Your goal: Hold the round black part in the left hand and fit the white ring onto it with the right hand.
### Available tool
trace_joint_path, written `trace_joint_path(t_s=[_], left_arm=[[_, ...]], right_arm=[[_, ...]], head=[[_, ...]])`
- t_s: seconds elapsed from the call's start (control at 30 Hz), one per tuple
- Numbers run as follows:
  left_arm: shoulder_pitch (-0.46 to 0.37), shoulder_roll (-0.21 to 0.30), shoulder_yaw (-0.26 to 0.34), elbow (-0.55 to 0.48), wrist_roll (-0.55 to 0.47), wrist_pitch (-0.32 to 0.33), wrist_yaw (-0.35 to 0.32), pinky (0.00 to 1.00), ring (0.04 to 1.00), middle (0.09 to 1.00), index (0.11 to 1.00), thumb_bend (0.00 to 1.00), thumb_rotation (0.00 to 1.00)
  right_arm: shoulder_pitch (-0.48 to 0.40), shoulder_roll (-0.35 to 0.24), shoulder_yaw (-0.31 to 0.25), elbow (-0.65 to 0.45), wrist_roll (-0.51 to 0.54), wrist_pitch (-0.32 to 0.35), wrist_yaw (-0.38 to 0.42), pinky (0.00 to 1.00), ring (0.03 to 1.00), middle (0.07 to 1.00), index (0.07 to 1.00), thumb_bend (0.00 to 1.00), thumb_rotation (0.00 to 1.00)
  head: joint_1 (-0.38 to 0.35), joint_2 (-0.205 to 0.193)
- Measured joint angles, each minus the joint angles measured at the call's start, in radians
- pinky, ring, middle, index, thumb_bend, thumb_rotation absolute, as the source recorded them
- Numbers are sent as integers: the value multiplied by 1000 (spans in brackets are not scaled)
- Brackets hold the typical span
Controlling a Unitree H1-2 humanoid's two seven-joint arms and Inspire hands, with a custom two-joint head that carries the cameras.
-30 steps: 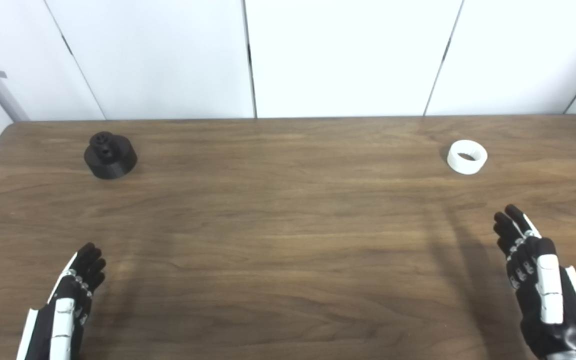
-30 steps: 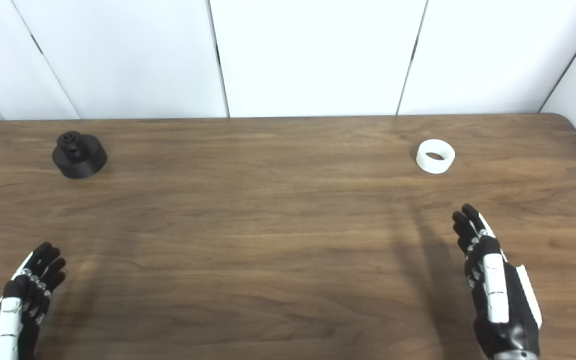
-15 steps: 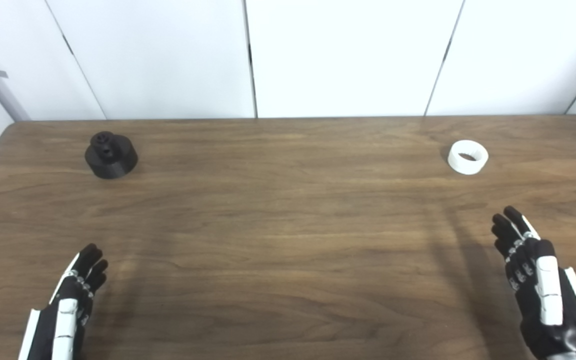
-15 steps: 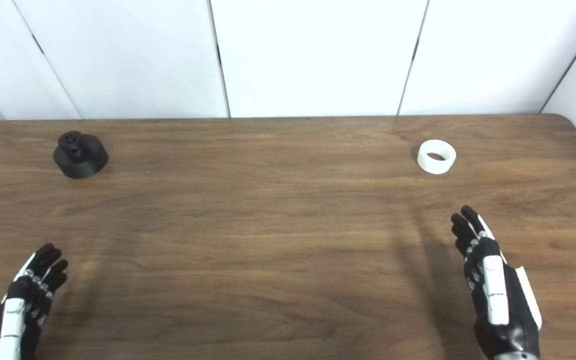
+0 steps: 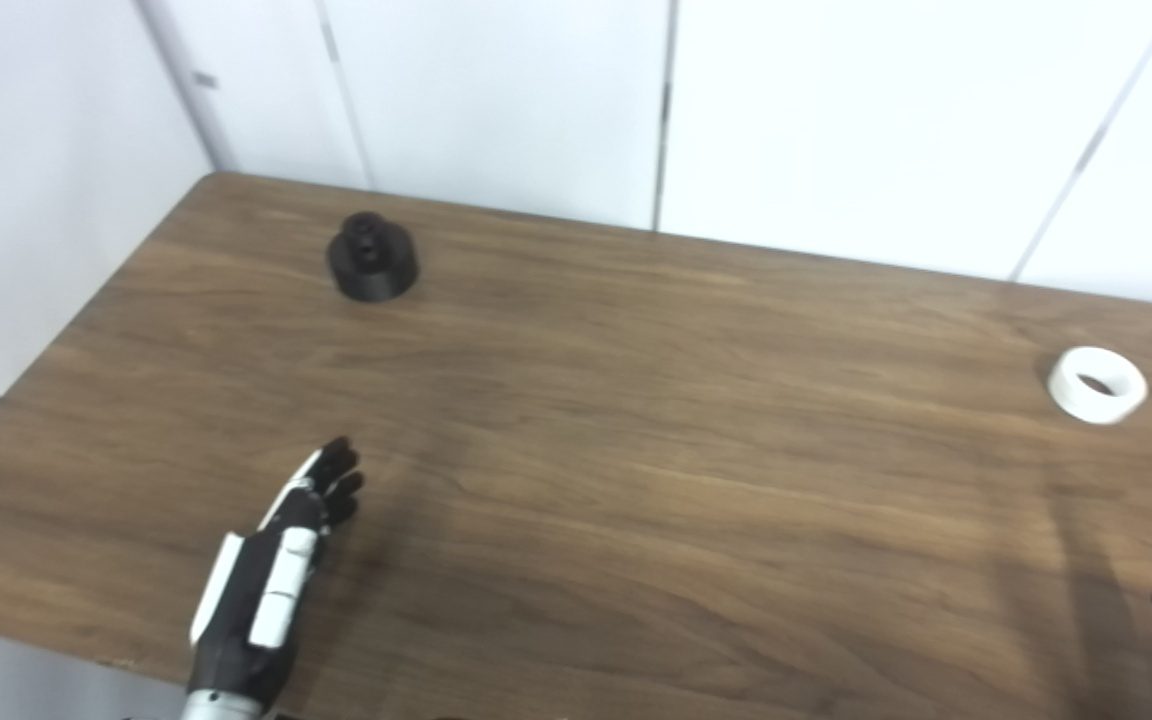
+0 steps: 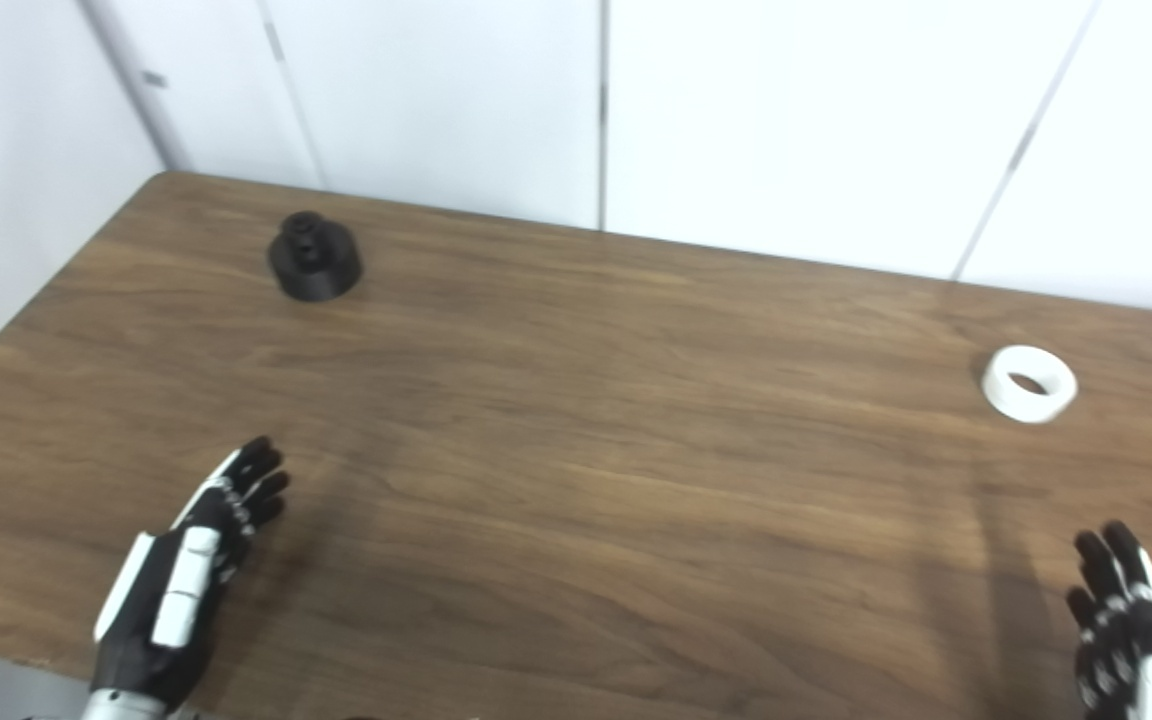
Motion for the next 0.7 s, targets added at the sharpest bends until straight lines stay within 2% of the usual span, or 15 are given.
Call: trace_joint_path(t_s=[0.03, 0.1, 0.13, 0.23, 0.33, 0.43, 0.47, 0.7], left_arm=[[4, -2, -2, 0, 4, -4, 0, 911, 925, 933, 930, 590, 904], [12, -6, -4, -1, 8, -10, 2, 909, 923, 930, 926, 581, 902], [16, -9, -4, -1, 9, -14, 4, 905, 919, 927, 921, 571, 898], [22, -12, -8, -1, 13, -25, 4, 901, 919, 931, 919, 572, 897], [26, -12, -10, -1, 13, -29, 3, 896, 919, 933, 914, 578, 889], [27, -12, -10, -1, 16, -29, 5, 886, 913, 927, 908, 584, 878], [27, -12, -11, -1, 18, -29, 6, 882, 911, 924, 905, 584, 874], [28, -13, -15, -1, 25, -32, 8, 870, 908, 925, 910, 597, 867]], right_arm=[[3, 0, -2, 6, -5, -3, 0, 1000, 988, 915, 930, 564, 1000], [13, -2, -4, 8, -9, -13, 1, 1000, 986, 912, 931, 553, 1000], [17, -5, -4, 8, -10, -15, 2, 1000, 983, 912, 932, 545, 1000], [25, -10, -7, 8, -10, -17, 2, 1000, 983, 912, 933, 539, 1000], [26, -13, -11, 28, -6, -50, 7, 1000, 984, 913, 940, 540, 1000], [29, -16, -12, 36, 1, -57, 9, 1000, 984, 916, 945, 538, 1000], [30, -17, -12, 36, 3, -63, 11, 1000, 982, 917, 944, 537, 1000], [31, -19, -12, 37, 3, -74, 18, 1000, 982, 920, 934, 541, 1000]], head=[[2, -21], [6, -32], [14, -52], [28, -72], [34, -89], [34, -89], [34, -107], [34, -107]])
